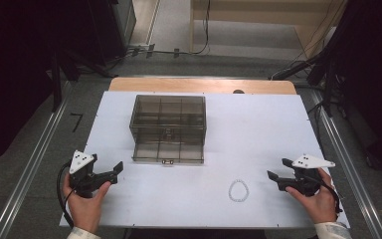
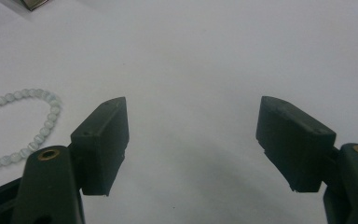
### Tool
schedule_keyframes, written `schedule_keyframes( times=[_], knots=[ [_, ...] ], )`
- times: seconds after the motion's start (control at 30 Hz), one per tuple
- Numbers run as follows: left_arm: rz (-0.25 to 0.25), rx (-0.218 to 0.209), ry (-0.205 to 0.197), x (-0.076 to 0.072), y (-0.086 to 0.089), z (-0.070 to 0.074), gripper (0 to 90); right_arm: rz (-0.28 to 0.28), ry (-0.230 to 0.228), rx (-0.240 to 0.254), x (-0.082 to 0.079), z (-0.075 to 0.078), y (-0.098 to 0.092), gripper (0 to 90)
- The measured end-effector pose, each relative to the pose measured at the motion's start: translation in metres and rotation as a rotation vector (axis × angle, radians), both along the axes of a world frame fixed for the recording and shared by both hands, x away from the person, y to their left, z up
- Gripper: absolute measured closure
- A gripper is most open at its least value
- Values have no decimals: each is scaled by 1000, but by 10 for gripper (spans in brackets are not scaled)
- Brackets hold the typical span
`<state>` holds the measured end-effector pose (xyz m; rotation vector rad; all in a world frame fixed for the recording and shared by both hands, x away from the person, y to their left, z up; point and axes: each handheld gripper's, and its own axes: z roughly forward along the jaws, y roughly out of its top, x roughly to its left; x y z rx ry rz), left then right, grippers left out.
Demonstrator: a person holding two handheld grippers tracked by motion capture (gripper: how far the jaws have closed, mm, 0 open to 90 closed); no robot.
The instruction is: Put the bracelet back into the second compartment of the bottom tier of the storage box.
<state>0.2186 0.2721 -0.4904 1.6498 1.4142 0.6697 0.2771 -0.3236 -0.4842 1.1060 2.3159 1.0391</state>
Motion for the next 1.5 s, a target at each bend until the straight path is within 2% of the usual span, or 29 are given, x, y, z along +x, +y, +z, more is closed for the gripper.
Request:
schedule_keyframes(
  times=[0.57, 1.5],
  knots=[
    [0, -1, -15, -1, -1, 1, 29, 26, 3, -4, -1, 0, 4, 237],
    [-19, 0, -6, 0, -2, 0, 31, 84, 14, -17, -1, -2, 22, 238]
  ],
)
